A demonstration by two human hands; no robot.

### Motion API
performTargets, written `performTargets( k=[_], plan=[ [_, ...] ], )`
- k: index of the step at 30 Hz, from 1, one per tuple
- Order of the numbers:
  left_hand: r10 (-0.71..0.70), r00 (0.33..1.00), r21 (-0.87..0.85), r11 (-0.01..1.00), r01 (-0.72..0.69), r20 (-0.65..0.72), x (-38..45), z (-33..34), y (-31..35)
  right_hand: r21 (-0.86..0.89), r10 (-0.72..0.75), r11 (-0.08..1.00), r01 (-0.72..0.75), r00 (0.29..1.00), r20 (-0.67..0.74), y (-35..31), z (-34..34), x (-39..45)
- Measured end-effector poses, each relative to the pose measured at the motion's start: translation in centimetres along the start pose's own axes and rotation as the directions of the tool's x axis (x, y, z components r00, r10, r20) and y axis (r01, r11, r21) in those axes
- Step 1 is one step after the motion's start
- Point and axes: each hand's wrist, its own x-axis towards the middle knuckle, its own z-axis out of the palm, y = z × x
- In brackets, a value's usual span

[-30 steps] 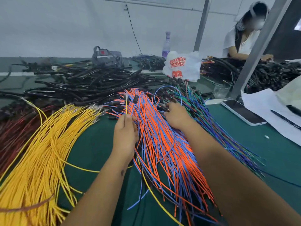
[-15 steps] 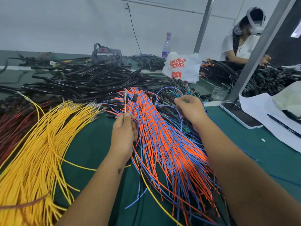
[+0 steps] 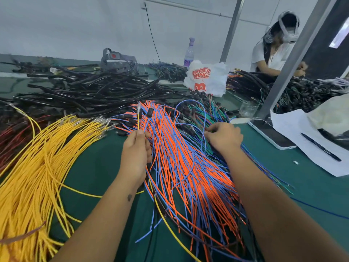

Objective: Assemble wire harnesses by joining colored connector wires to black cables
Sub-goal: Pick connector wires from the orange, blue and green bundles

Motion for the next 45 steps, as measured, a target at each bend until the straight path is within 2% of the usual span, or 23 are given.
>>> performTargets(
  k=[4,8,14,18,20,22,23,26,32,34,36,38,39,41,43,45],
  plan=[
    [-0.002,1.000,0.005,1.000,0.002,-0.004,0.0,0.1,0.0,0.041,-0.071,0.997,0.072,0.997,-0.039,-0.7,0.5,-0.4],
    [-0.004,1.000,0.008,1.000,0.004,0.004,0.1,0.0,-0.1,0.169,-0.101,0.981,0.093,0.994,0.042,-0.2,0.8,-0.5],
    [0.000,1.000,0.011,1.000,0.000,0.006,0.0,-0.1,0.0,0.259,-0.218,0.948,0.186,0.971,0.099,-0.4,1.4,-1.2],
    [-0.004,1.000,0.014,1.000,0.004,0.001,0.0,-0.1,0.0,0.345,-0.260,0.912,0.224,0.964,0.059,-0.4,1.6,-1.8],
    [-0.008,1.000,0.010,1.000,0.008,-0.004,0.0,0.0,0.1,0.310,-0.271,0.920,0.242,0.961,0.055,-0.5,1.5,-1.9],
    [-0.007,1.000,-0.001,1.000,0.007,-0.010,-0.1,0.0,0.1,0.306,-0.263,0.919,0.248,0.965,0.006,-0.6,1.1,-1.7],
    [-0.006,1.000,-0.008,1.000,0.006,-0.012,-0.1,0.1,0.1,0.362,-0.244,0.901,0.239,0.969,-0.034,-0.8,0.9,-1.5],
    [-0.008,1.000,-0.008,1.000,0.008,-0.005,-0.2,0.1,0.2,0.598,-0.116,0.782,0.175,0.984,-0.136,-1.3,-0.4,-1.1],
    [-0.015,1.000,-0.005,1.000,0.015,0.016,-0.3,0.0,0.3,0.777,0.089,0.597,0.198,0.947,-0.310,-1.4,-4.0,-0.1],
    [-0.016,1.000,-0.008,1.000,0.016,0.018,-0.4,-0.1,0.3,0.762,0.072,0.599,0.246,0.931,-0.358,-1.0,-4.8,-0.1],
    [-0.017,1.000,-0.010,1.000,0.017,0.016,-0.3,-0.1,0.3,0.654,-0.015,0.707,0.267,0.931,-0.364,-0.3,-5.3,0.0],
    [-0.016,1.000,-0.008,1.000,0.016,0.015,-0.3,0.0,0.3,0.430,-0.108,0.872,0.233,0.949,-0.295,0.6,-5.5,0.1],
    [-0.014,1.000,-0.007,1.000,0.015,0.016,-0.3,0.0,0.3,0.333,-0.131,0.921,0.202,0.966,-0.223,1.2,-5.4,0.2],
    [-0.013,1.000,-0.002,1.000,0.014,0.019,-0.2,-0.1,0.3,0.247,-0.148,0.957,0.149,0.989,-0.024,2.2,-5.1,-0.1],
    [-0.017,1.000,0.000,1.000,0.017,0.016,-0.2,-0.1,0.2,0.226,-0.161,0.966,0.122,0.973,0.164,2.8,-4.6,-0.6],
    [-0.022,1.000,0.002,1.000,0.022,0.012,-0.1,-0.2,0.2,0.161,-0.161,0.979,0.126,0.959,0.233,3.2,-4.1,-1.0]
  ],
)
